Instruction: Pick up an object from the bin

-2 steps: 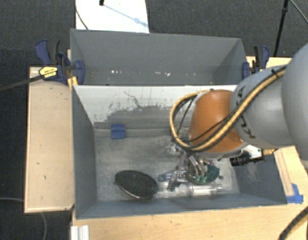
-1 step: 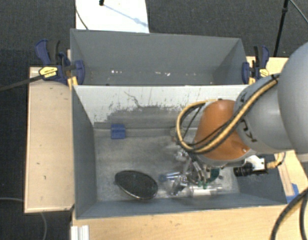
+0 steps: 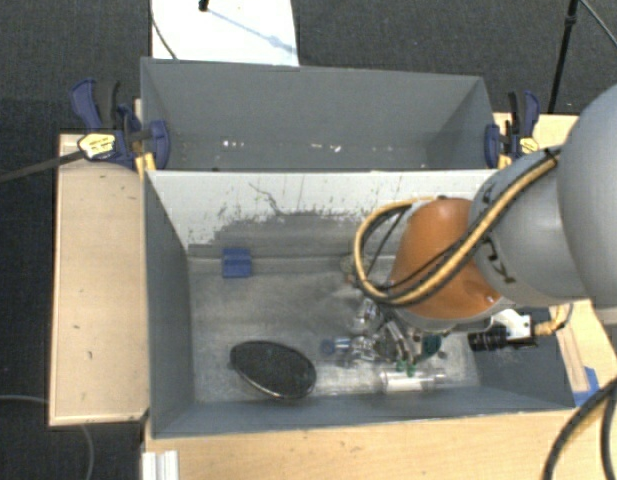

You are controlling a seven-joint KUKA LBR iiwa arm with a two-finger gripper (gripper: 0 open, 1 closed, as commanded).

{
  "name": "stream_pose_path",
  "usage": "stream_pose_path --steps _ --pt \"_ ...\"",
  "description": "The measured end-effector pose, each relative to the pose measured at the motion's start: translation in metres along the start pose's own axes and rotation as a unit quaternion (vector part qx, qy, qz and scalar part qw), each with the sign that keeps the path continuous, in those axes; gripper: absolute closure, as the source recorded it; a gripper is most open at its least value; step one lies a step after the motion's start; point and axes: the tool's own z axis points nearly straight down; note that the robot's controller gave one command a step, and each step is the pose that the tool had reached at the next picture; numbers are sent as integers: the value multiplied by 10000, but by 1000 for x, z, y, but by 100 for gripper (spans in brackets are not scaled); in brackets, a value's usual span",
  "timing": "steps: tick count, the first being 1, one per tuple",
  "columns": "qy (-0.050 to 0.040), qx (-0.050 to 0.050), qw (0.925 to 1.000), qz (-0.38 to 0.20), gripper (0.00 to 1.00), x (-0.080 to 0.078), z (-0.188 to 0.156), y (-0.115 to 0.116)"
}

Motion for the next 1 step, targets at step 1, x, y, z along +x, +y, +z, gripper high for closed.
stream_pose_path --steps 1 --pt "20 22 9933 -1156 100 -22 -133 -48"
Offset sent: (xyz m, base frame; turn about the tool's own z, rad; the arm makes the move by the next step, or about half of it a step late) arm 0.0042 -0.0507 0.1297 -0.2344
